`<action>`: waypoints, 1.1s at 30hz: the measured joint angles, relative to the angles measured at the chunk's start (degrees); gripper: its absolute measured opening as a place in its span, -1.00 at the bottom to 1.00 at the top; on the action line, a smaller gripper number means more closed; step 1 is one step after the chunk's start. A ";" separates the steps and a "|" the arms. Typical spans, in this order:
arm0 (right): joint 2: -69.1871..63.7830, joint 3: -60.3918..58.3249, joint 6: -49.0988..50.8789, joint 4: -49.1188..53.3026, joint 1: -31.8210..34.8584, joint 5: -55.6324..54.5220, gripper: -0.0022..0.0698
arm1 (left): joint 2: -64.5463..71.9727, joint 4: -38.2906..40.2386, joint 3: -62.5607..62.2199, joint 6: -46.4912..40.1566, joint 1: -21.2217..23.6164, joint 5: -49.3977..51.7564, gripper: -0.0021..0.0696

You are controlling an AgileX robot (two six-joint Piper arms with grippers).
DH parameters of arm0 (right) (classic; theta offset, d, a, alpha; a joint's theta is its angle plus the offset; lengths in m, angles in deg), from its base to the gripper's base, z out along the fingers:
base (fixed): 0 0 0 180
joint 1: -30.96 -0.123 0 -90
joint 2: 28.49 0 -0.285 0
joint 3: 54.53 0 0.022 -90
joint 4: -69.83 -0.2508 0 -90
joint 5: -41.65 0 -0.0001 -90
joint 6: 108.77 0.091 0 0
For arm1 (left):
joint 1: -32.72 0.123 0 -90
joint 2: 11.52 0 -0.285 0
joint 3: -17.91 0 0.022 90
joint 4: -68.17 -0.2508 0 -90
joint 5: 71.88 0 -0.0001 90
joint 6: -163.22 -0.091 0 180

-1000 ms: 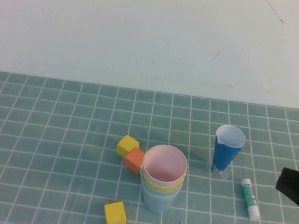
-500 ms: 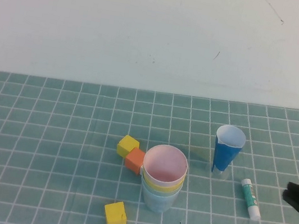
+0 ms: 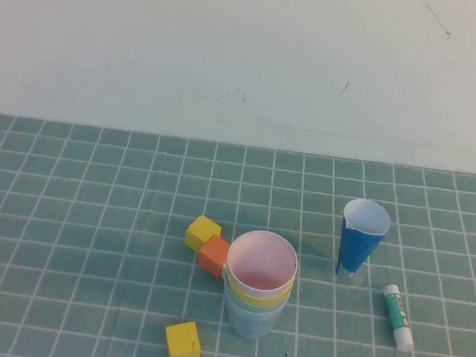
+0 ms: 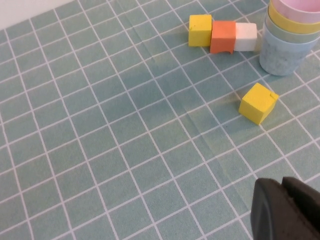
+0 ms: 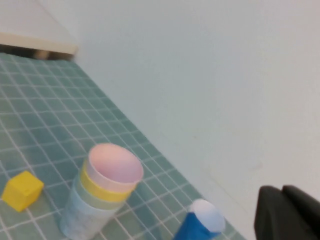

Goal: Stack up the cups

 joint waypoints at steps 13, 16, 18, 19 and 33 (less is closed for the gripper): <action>23.81 -14.94 72.27 53.81 28.74 9.92 -0.94 | 0.00 0.46 0.00 0.11 0.00 0.00 -0.95; 24.13 -15.52 75.20 56.47 33.30 11.72 -0.94 | 0.00 0.69 0.00 0.11 0.00 0.00 -0.95; 24.25 -15.62 75.93 57.91 34.47 12.93 -0.94 | 0.00 0.69 0.00 0.11 0.00 0.00 -0.95; 24.25 -15.76 76.38 58.80 34.71 13.49 -0.94 | 0.00 0.69 0.00 0.11 0.00 0.00 -0.95; 24.34 -16.68 91.70 66.92 33.74 14.99 -0.94 | 0.00 0.69 0.00 0.18 0.00 0.02 -0.95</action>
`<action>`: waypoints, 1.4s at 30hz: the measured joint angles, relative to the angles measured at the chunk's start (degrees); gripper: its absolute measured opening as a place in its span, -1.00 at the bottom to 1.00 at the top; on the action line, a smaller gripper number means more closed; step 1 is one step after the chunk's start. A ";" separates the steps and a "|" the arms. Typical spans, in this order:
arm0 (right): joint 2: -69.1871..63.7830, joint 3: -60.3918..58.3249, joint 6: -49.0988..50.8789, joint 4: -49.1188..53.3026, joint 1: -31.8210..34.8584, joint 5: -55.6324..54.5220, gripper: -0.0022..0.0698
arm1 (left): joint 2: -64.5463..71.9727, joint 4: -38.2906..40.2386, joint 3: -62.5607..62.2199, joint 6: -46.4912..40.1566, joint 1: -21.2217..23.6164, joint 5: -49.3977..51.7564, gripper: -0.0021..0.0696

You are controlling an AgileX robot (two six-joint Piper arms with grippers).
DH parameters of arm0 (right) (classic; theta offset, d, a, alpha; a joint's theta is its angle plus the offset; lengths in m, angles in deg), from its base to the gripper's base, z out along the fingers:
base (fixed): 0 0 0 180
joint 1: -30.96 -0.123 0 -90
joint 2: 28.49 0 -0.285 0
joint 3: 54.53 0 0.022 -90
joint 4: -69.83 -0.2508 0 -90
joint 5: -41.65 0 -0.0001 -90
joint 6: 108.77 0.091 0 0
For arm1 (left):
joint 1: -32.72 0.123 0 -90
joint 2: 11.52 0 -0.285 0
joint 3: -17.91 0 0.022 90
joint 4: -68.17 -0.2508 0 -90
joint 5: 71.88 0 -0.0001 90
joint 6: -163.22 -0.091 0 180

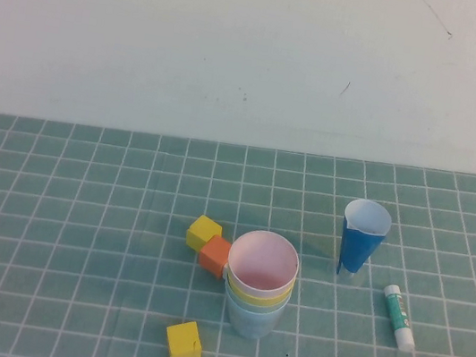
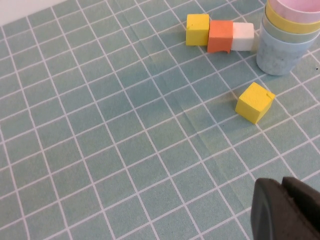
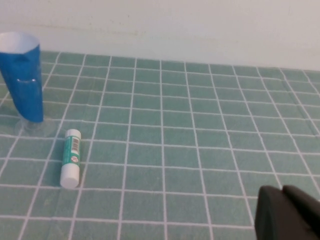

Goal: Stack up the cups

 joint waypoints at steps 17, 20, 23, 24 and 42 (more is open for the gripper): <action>0.00 0.00 2.82 1.30 -2.14 0.00 -0.94 | 0.00 0.00 0.00 0.00 0.00 0.00 -0.95; 0.00 0.00 2.82 1.30 -2.14 0.00 -0.94 | 0.00 0.00 0.00 0.00 0.00 0.00 -0.95; 0.00 0.00 2.87 1.30 -2.14 0.00 -0.94 | -0.10 0.00 0.00 0.00 0.00 0.10 -0.95; 0.00 0.00 2.87 1.30 -2.14 0.00 -0.94 | -0.24 0.00 0.00 0.00 0.00 0.10 -0.95; 0.00 0.00 3.05 1.43 -2.14 0.00 -0.94 | -19.19 4.67 28.17 0.00 23.31 -33.82 -0.95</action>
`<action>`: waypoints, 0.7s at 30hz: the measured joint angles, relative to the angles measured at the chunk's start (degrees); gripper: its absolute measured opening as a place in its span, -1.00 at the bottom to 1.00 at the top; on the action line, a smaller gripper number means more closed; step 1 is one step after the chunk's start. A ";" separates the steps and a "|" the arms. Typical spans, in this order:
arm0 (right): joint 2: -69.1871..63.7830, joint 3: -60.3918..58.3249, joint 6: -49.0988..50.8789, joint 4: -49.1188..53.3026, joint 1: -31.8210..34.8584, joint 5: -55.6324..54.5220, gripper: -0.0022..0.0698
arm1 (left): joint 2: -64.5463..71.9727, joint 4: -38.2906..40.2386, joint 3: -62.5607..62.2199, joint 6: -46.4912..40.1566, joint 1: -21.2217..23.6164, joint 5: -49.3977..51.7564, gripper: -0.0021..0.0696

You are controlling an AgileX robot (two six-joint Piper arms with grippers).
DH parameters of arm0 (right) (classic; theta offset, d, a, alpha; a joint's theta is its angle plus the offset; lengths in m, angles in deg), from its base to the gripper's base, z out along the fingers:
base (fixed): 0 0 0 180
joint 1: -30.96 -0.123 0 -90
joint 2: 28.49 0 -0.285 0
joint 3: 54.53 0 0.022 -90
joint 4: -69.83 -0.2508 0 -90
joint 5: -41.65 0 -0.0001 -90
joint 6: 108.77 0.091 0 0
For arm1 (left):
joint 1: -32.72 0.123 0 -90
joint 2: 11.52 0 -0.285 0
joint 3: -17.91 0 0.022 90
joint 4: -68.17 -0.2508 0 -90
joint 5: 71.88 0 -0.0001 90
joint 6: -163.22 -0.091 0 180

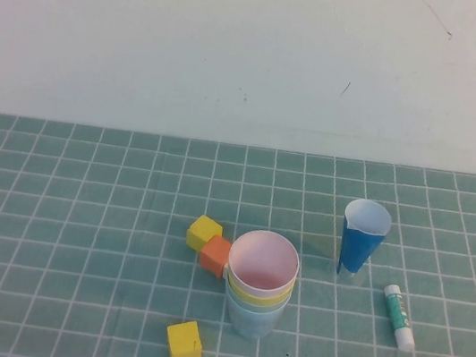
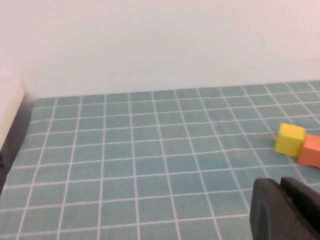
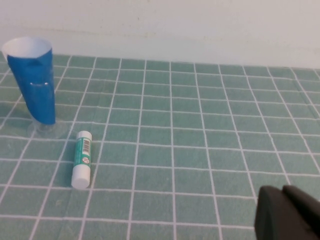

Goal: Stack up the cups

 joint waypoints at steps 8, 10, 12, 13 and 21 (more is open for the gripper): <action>0.00 0.00 -0.05 0.09 0.00 0.00 -0.94 | -2.68 1.32 6.85 0.00 3.27 -2.43 -0.95; 0.00 0.00 -0.05 0.09 0.00 0.00 -0.95 | -2.77 1.41 6.85 -0.12 3.40 -2.19 -0.95; 0.00 0.00 -0.05 0.09 0.00 0.00 -0.95 | -2.77 1.55 6.85 -1.30 3.66 -1.61 -0.95; 0.00 0.00 -0.05 0.09 0.00 0.00 -0.95 | -2.77 1.55 6.85 -2.07 3.92 -1.27 -0.95; 0.00 0.00 -0.05 0.74 0.00 0.00 -0.95 | -2.90 2.97 6.85 -3.76 8.59 -1.10 -0.95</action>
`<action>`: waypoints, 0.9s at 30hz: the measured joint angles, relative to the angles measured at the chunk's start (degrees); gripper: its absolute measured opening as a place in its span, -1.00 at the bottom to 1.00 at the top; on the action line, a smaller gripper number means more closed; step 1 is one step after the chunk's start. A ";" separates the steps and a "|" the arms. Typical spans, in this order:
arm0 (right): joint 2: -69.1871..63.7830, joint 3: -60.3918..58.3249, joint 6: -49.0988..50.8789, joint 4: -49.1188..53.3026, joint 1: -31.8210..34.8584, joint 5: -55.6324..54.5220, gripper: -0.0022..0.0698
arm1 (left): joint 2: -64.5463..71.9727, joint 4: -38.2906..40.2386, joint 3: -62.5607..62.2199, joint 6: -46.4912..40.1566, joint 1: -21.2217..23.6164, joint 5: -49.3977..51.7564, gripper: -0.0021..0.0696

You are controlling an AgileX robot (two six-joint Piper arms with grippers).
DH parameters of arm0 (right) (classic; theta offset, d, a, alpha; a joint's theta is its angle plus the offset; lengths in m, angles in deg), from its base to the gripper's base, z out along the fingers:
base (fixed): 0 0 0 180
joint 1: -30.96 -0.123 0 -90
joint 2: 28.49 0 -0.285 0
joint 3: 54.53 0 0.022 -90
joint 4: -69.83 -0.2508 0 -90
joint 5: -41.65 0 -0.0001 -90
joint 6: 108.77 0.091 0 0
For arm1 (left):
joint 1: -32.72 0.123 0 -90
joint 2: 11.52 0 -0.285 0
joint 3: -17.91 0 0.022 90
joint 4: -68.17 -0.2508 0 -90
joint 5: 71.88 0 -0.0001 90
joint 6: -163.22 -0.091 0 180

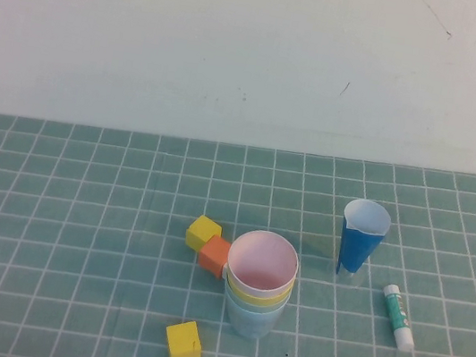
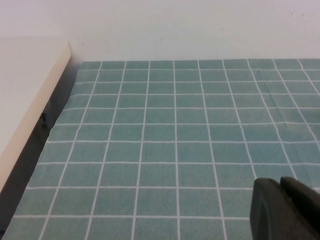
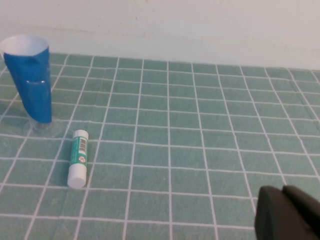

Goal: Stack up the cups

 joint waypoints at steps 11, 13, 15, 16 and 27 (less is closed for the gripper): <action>0.00 0.00 0.00 0.22 0.00 0.00 -0.95 | 0.00 1.12 0.00 0.00 0.13 0.00 -0.95; 0.00 0.00 0.00 0.26 0.00 0.00 -0.95 | 0.00 1.12 0.00 0.00 0.13 0.04 -0.95; 0.00 0.00 0.00 0.35 0.00 0.00 -0.95 | 0.00 1.21 0.00 0.00 0.13 0.13 -0.95; 0.00 0.00 0.00 0.39 0.00 0.00 -0.95 | 0.00 1.21 0.00 0.00 0.13 0.17 -0.95; 0.00 0.00 0.00 0.39 0.00 0.00 -0.95 | 0.00 1.21 0.00 0.00 0.13 0.26 -0.95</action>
